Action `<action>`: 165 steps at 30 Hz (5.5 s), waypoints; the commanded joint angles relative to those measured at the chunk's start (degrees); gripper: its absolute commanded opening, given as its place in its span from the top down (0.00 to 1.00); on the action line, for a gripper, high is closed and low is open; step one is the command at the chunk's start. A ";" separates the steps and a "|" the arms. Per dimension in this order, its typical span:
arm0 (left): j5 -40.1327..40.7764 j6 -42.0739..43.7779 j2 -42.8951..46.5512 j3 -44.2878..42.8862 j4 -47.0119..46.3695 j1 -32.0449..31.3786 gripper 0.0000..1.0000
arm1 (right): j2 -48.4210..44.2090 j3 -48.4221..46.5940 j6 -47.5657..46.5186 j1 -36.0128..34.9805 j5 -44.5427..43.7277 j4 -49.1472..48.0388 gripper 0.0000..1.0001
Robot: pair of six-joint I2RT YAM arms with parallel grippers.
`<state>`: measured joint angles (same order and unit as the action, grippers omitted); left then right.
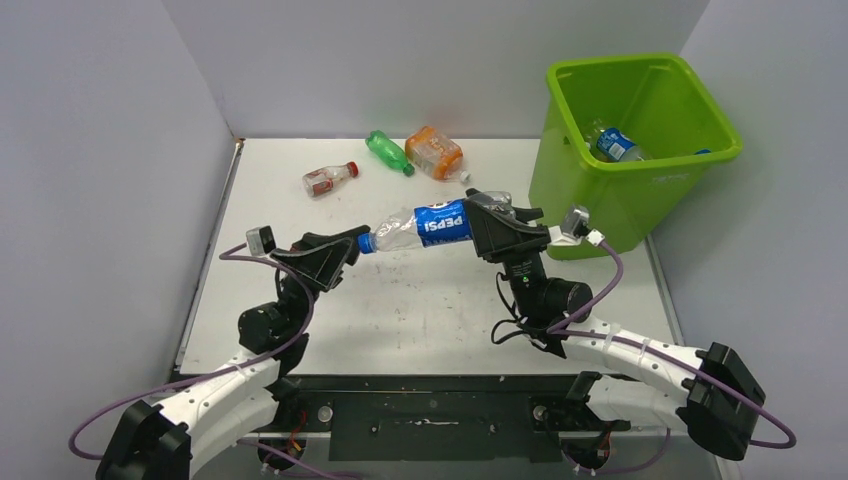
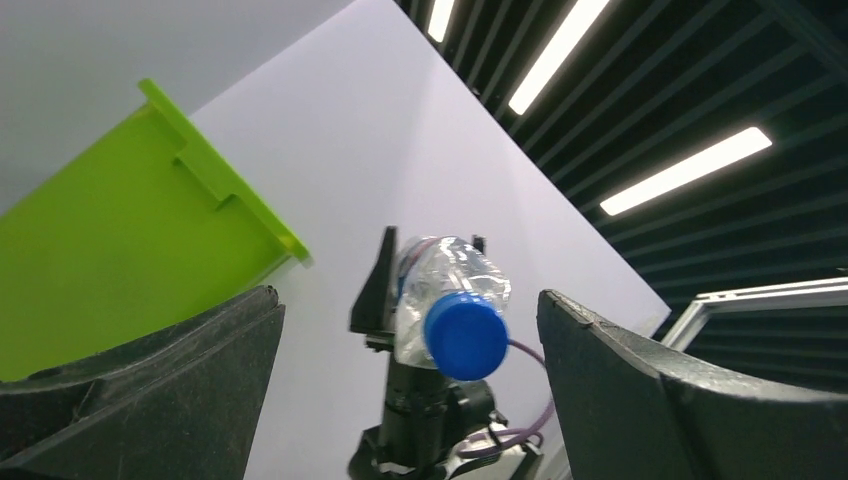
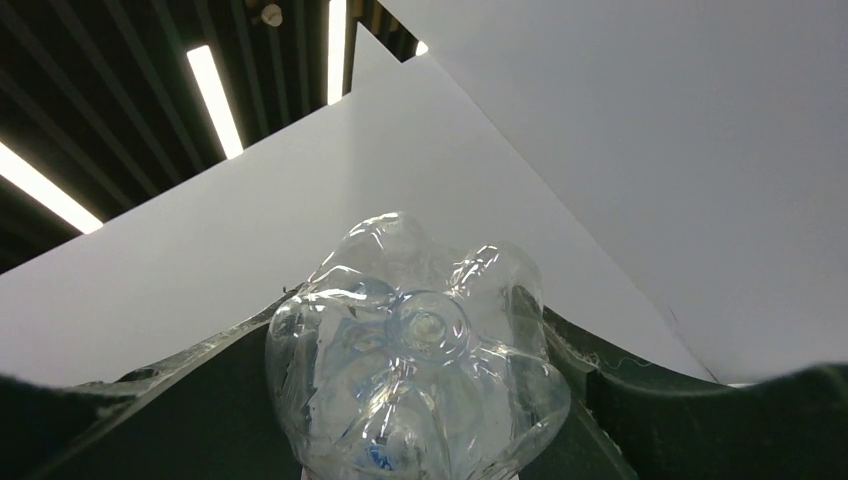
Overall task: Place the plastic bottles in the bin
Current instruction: Pick up the plastic bottle at the center of the board.
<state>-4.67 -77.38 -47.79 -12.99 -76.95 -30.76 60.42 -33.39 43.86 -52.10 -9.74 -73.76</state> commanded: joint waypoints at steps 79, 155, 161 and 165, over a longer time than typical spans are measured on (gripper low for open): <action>11.98 22.74 -4.06 -15.82 5.25 -21.97 1.00 | -17.08 2.04 -10.78 -5.38 -5.98 25.04 0.19; -40.88 28.12 -13.35 -44.91 46.27 -6.62 1.00 | -6.53 -30.12 -23.98 -6.75 25.62 84.23 0.10; -40.55 28.08 -12.74 -44.37 45.52 -7.29 1.00 | -2.82 -31.35 -24.25 -7.09 22.75 84.58 0.03; -37.87 29.04 -11.53 -42.79 45.27 -7.56 1.00 | -2.51 -29.43 -23.54 -7.23 23.05 82.13 0.43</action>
<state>-45.30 -48.60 -61.45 -56.66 -28.14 -37.78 58.22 -63.20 20.21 -58.98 15.07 13.65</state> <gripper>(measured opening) 0.336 0.698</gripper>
